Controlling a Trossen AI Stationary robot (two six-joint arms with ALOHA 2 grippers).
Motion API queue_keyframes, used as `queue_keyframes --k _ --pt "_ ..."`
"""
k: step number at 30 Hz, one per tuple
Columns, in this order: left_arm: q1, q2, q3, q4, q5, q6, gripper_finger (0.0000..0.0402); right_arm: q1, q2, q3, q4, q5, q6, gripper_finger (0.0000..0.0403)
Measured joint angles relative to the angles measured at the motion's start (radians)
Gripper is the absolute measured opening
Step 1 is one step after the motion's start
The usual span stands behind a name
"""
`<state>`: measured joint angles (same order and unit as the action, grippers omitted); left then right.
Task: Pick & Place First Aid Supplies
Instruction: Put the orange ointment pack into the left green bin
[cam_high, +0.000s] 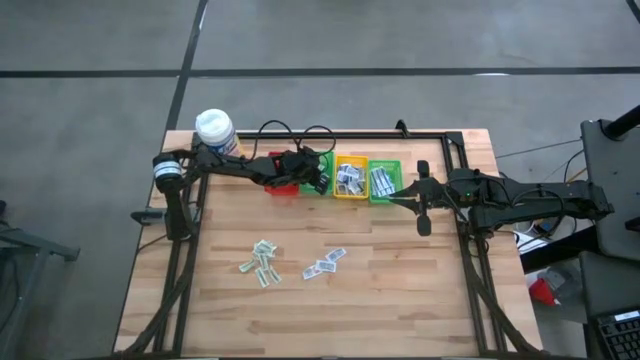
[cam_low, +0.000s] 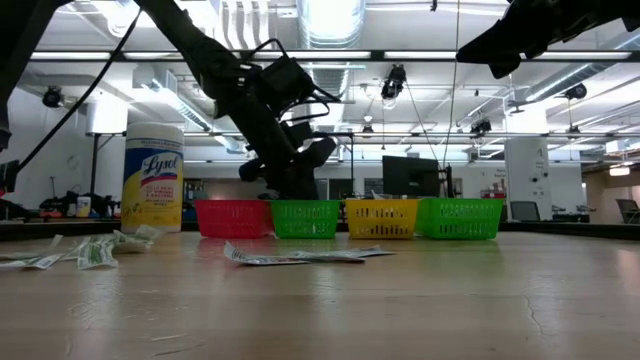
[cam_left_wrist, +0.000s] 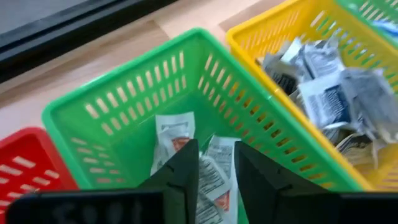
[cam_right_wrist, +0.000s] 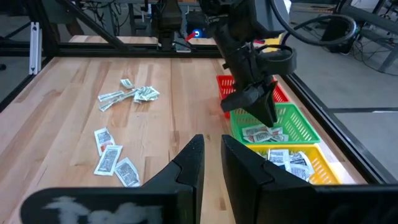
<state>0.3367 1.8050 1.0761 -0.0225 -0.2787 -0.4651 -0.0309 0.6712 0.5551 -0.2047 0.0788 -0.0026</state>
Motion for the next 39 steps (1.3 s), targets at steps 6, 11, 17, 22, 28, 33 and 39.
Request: queue_keyframes --k 6,11,17,22,28,33,39 --pt "0.000 -0.010 0.020 0.006 0.017 0.042 0.0120 0.000 0.000 0.000 0.000 0.000 0.001 0.0052" --pt "0.000 -0.026 0.060 0.003 0.024 0.082 0.0126 0.000 0.000 0.000 0.000 0.000 0.001 0.0052" --pt "0.000 -0.060 0.090 -0.018 0.024 0.124 0.0126 0.000 0.000 0.000 0.000 0.000 0.001 0.0052" --pt "-0.001 -0.099 0.093 -0.073 0.027 0.149 0.0126 0.000 0.000 0.000 0.000 0.000 0.001 0.0052" --pt "-0.011 -0.178 0.093 -0.187 0.130 0.164 0.0126 0.000 0.000 0.000 0.000 0.000 0.000 0.0052" --pt "-0.060 -0.246 0.085 -0.237 0.301 0.213 0.0126 0.000 0.000 0.000 0.000 0.000 0.000 0.0052" --pt "-0.191 -0.292 0.084 -0.293 0.391 0.269 0.0126 0.000 0.000 0.000 0.000 0.000 0.000 0.0052"
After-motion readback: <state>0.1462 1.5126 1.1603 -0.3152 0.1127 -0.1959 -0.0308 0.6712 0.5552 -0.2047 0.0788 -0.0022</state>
